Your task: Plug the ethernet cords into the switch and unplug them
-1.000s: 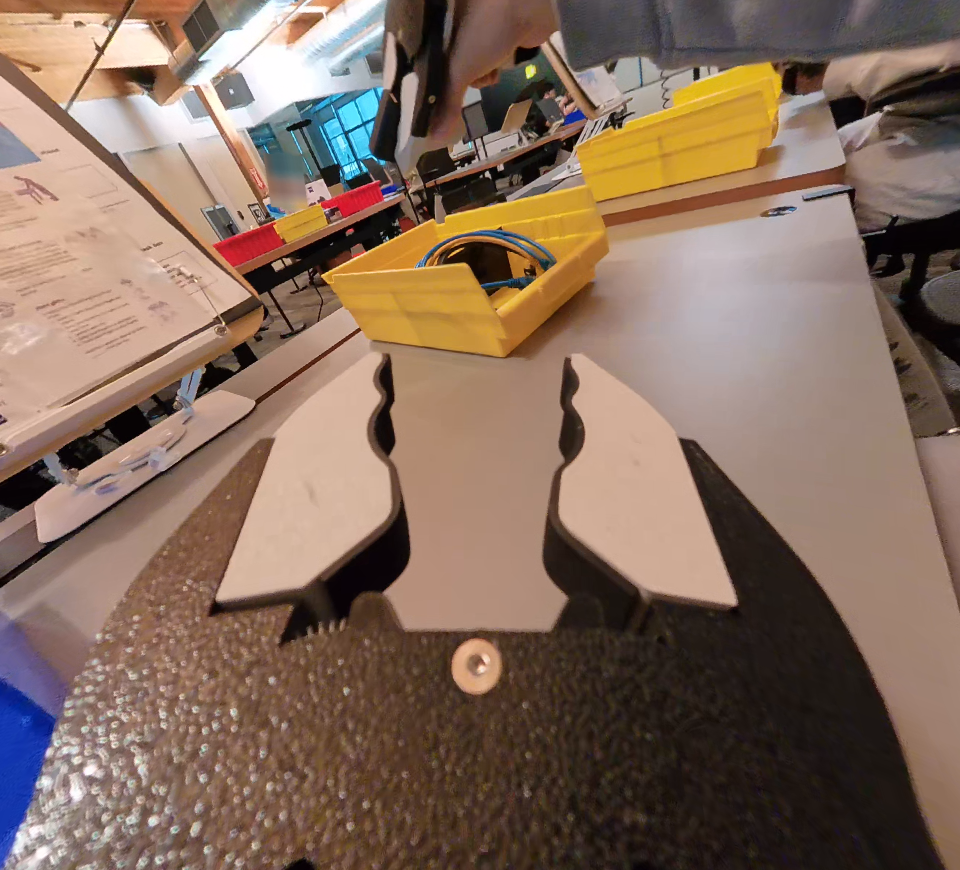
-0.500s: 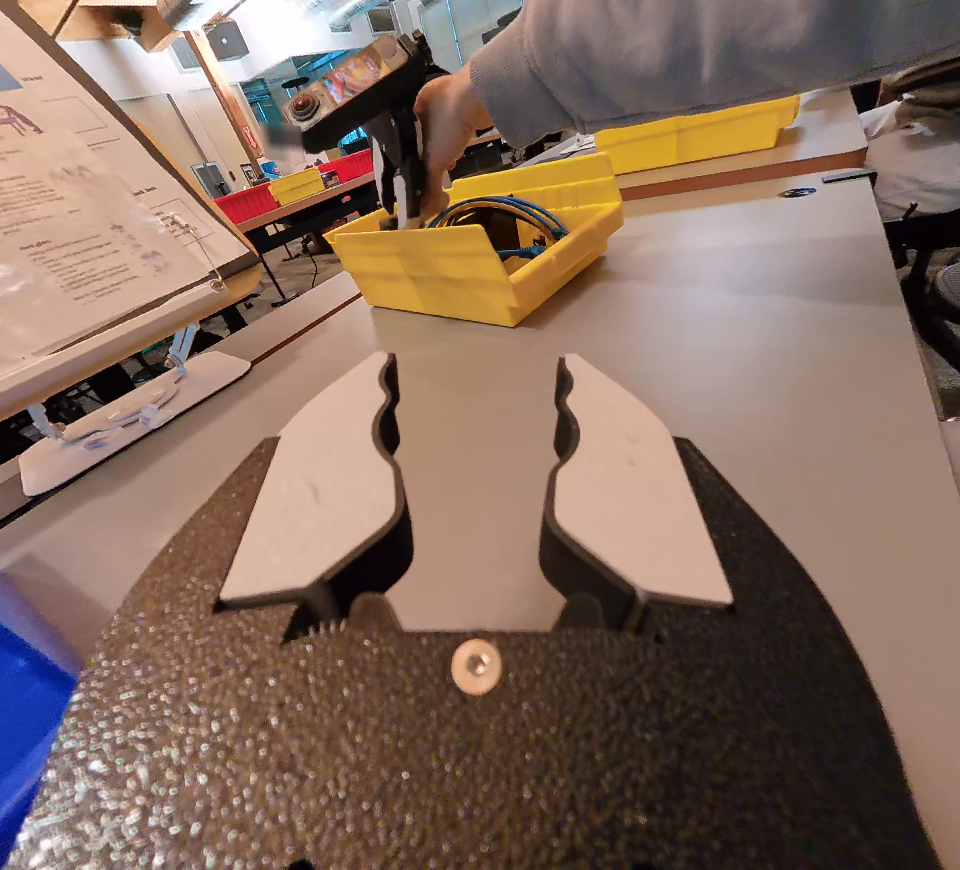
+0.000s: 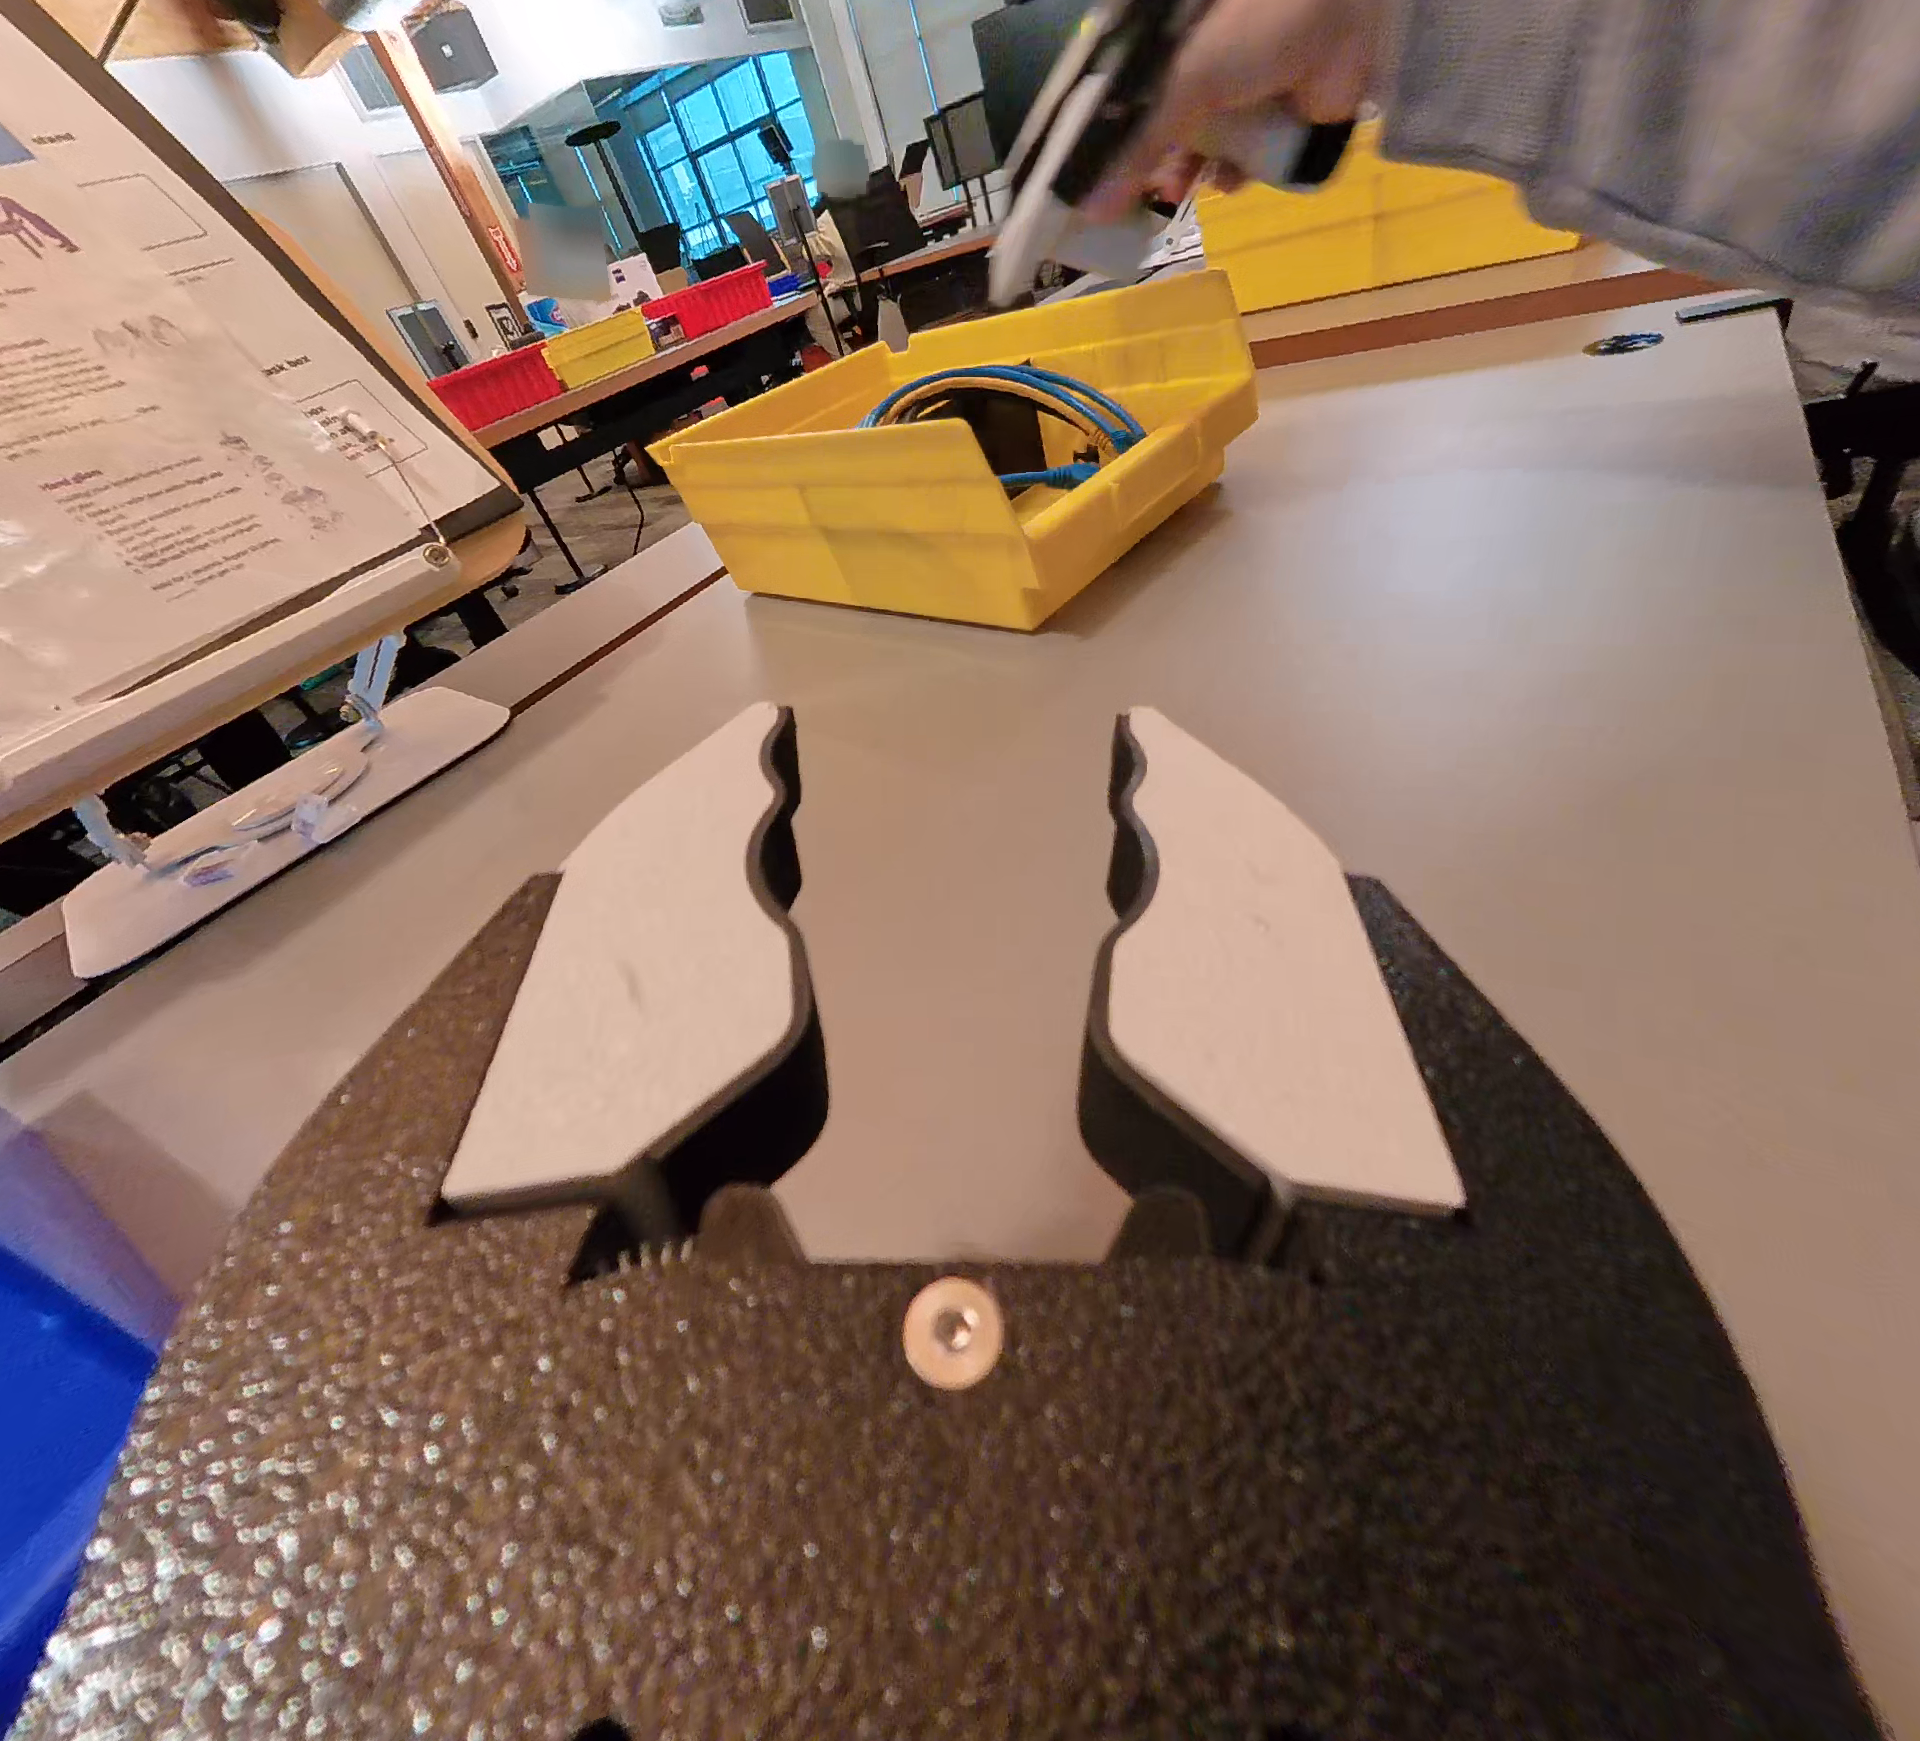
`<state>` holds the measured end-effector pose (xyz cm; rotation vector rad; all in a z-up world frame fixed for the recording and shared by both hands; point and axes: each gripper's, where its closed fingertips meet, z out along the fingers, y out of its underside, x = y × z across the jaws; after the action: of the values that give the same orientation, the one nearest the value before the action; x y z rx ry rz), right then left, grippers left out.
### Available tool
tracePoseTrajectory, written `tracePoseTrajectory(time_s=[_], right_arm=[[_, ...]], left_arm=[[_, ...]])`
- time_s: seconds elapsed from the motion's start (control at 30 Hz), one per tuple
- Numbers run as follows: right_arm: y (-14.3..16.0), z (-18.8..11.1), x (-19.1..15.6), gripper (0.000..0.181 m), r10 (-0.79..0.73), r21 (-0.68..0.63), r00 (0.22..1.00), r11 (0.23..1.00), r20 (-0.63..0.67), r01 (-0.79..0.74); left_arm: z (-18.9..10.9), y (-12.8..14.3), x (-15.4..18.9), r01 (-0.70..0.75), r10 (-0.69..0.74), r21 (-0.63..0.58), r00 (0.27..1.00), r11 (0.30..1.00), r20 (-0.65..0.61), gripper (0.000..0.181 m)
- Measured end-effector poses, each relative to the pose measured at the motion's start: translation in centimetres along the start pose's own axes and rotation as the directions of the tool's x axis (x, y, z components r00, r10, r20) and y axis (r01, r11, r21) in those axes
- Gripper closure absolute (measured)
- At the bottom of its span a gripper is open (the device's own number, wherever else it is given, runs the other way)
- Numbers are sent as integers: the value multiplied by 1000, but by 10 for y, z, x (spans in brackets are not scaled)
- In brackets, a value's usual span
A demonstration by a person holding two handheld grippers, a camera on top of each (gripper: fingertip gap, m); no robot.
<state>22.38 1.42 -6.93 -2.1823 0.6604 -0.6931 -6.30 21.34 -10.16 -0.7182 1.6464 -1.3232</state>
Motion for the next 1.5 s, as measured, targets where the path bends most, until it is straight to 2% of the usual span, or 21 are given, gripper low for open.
tracePoseTrajectory(time_s=[0.07,0.17,0.23,0.33,0.43,0.5,0.6,0.77,0.9,1.0,1.13,1.2,1.23,1.33,1.4,1.5], right_arm=[[34,-23,-23,94,105,70,992,992,66,-109],[67,-42,-24,82,119,120,992,986,-31,-114],[72,-43,-18,79,118,131,991,985,-59,-109],[79,-44,-7,81,252,127,964,963,-90,-240],[71,-49,-12,81,277,177,961,945,6,-274],[71,-53,0,81,298,192,954,938,-32,-287],[71,-52,8,82,312,214,949,931,-43,-296],[80,-41,13,84,325,187,946,930,-14,-316],[70,-40,16,90,370,227,929,903,20,-364],[59,-41,9,92,365,257,929,894,57,-367],[45,-46,-5,92,309,272,947,908,86,-320],[39,-51,-8,93,293,292,952,906,90,-306],[37,-53,-9,93,291,298,952,904,96,-306],[33,-57,-14,96,277,301,953,904,125,-303],[32,-59,-14,97,266,300,956,908,127,-292],[29,-66,-16,99,249,310,960,909,132,-278]], left_arm=[[0,1,-1,3,-3,-9,1000,1000,5,125],[1,3,-6,14,-13,-20,999,1000,40,127],[3,5,-6,1,1,-47,998,999,56,129],[10,13,-2,-20,26,-115,998,993,49,129],[16,21,0,-27,41,-182,997,983,71,129],[26,25,-1,7,14,-221,996,975,92,128],[55,19,1,90,-69,-249,993,964,95,123],[128,3,6,147,-129,-312,989,939,78,110],[185,-2,24,353,-340,-343,935,870,102,97],[219,0,15,420,-369,-333,906,844,209,95],[246,25,-22,412,-238,-441,886,797,397,96],[254,36,-30,410,-203,-490,884,769,420,100],[259,34,-31,413,-222,-476,886,776,406,106],[259,31,-44,327,-112,-479,899,815,422,163],[253,32,-53,308,-75,-482,894,821,443,172],[238,34,-58,321,-125,-454,904,831,409,175]])
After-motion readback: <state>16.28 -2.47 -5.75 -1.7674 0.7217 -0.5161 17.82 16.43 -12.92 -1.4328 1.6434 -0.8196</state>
